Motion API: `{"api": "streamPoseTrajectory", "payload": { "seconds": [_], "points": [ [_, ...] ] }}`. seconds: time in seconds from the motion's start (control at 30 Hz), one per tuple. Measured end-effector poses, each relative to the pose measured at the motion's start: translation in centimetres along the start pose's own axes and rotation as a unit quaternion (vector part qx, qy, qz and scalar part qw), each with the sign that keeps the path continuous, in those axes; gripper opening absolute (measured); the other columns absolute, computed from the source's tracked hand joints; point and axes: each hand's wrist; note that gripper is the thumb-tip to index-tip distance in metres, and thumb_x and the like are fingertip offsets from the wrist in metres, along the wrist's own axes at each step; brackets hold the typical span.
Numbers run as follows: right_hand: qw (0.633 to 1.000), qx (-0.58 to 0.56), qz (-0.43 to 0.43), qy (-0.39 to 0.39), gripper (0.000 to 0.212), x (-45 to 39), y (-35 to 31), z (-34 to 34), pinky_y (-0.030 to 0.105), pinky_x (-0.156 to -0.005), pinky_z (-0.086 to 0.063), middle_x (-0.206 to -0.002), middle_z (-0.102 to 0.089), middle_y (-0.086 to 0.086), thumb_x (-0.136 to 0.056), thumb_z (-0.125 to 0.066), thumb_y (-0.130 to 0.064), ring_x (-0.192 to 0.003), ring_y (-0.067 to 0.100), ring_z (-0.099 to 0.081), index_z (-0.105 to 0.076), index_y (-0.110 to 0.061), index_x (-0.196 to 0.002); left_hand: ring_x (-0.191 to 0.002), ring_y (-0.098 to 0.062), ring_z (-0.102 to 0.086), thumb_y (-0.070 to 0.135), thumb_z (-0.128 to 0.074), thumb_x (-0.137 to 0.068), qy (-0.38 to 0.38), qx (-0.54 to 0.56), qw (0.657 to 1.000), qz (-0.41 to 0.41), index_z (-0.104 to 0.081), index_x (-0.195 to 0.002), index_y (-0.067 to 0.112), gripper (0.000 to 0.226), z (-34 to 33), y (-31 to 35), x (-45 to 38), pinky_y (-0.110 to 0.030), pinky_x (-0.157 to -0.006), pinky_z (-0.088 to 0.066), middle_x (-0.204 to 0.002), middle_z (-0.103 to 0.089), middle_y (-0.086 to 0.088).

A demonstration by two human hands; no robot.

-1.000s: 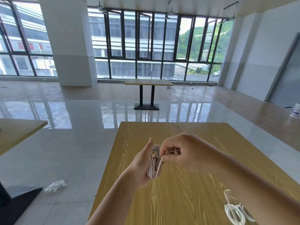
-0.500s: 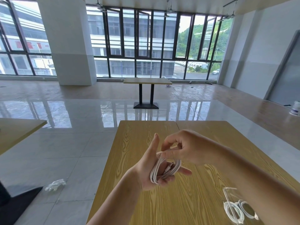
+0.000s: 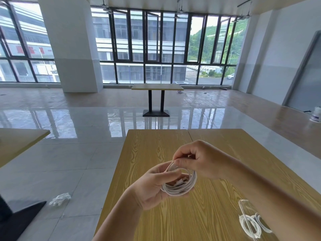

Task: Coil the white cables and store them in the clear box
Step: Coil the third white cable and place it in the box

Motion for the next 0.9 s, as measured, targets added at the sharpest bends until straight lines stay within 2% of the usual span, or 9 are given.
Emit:
{"api": "streamPoseTrajectory", "payload": {
  "seconds": [0.1,0.23,0.43,0.57,0.67,0.77,0.83,0.9],
  "points": [
    [1.0,-0.003,-0.001,0.012,0.01,0.0,0.1,-0.3,0.033,-0.08,-0.06,-0.087,-0.074,-0.01,-0.093,-0.066,-0.033,-0.082,0.005,-0.069,-0.075,-0.029,-0.095,-0.101,-0.033,-0.06,0.016,-0.06,-0.095,0.049,-0.047,0.997,-0.03,-0.061,-0.127,0.003,0.035,-0.1,-0.3,0.1,-0.044,-0.088,-0.054,-0.116,-0.06,-0.025],
    [0.999,-0.02,-0.002,0.042,0.01,-0.2,0.3,-0.5,0.023,-0.067,-0.055,-0.078,-0.071,-0.014,-0.094,-0.065,-0.03,-0.072,0.0,-0.066,-0.075,-0.028,-0.094,-0.096,-0.029,-0.066,0.012,-0.062,-0.09,0.131,-0.064,0.985,-0.092,-0.066,-0.121,0.01,0.031,-0.3,-0.7,0.1,-0.037,-0.081,-0.055,-0.108,-0.069,-0.019],
    [0.997,-0.041,-0.001,0.065,0.01,-0.2,0.8,-0.8,0.017,-0.066,-0.047,-0.078,-0.069,-0.021,-0.095,-0.065,-0.029,-0.071,-0.004,-0.064,-0.074,-0.031,-0.093,-0.093,-0.03,-0.067,-0.009,-0.07,-0.077,0.148,-0.065,0.981,-0.106,-0.059,-0.13,0.017,0.06,0.1,-1.3,0.2,-0.036,-0.083,-0.054,-0.103,-0.066,-0.021],
    [0.997,-0.019,0.001,0.07,0.011,-0.1,0.8,-1.2,0.016,-0.06,-0.042,-0.07,-0.062,-0.017,-0.097,-0.06,-0.031,-0.062,-0.006,-0.056,-0.068,-0.035,-0.09,-0.095,-0.033,-0.066,-0.01,-0.073,-0.073,0.157,-0.025,0.981,-0.11,-0.06,-0.133,0.023,0.07,0.1,-1.5,0.0,-0.04,-0.087,-0.055,-0.104,-0.064,-0.02],
    [0.997,-0.017,0.003,0.073,0.01,-0.1,0.9,-1.4,0.018,-0.055,-0.042,-0.066,-0.059,-0.013,-0.098,-0.059,-0.031,-0.056,-0.002,-0.052,-0.066,-0.033,-0.09,-0.09,-0.029,-0.065,-0.008,-0.071,-0.075,0.166,0.025,0.98,-0.107,-0.064,-0.127,0.021,0.06,-0.3,-1.6,-0.3,-0.036,-0.083,-0.057,-0.097,-0.065,-0.018],
    [0.996,-0.035,0.008,0.078,0.01,-0.1,1.1,-1.4,0.023,-0.056,-0.045,-0.067,-0.06,-0.002,-0.097,-0.06,-0.03,-0.057,0.002,-0.05,-0.067,-0.031,-0.09,-0.077,-0.022,-0.065,-0.009,-0.065,-0.084,0.188,0.063,0.975,-0.097,-0.064,-0.124,0.009,0.045,-0.7,-1.5,-0.5,-0.032,-0.074,-0.058,-0.085,-0.062,-0.014],
    [0.995,-0.052,0.005,0.086,0.011,-0.1,1.3,-1.4,0.028,-0.06,-0.048,-0.071,-0.064,0.002,-0.097,-0.061,-0.029,-0.061,0.007,-0.053,-0.068,-0.031,-0.09,-0.072,-0.021,-0.064,-0.009,-0.058,-0.09,0.199,0.057,0.974,-0.087,-0.062,-0.123,0.004,0.036,-0.9,-1.4,-0.7,-0.031,-0.07,-0.058,-0.083,-0.059,-0.014],
    [0.994,-0.063,0.002,0.091,0.011,-0.2,1.6,-1.5,0.027,-0.062,-0.049,-0.07,-0.063,-0.004,-0.097,-0.062,-0.028,-0.063,0.007,-0.055,-0.069,-0.029,-0.089,-0.076,-0.022,-0.066,-0.004,-0.059,-0.092,0.207,0.021,0.975,-0.074,-0.06,-0.122,0.004,0.031,-0.9,-1.3,-0.7,-0.033,-0.074,-0.058,-0.087,-0.06,-0.016]
  ]
}}
Point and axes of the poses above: each hand's wrist, its own x-axis away from the middle knuckle, its own z-axis out of the back of the hand, y = z × x
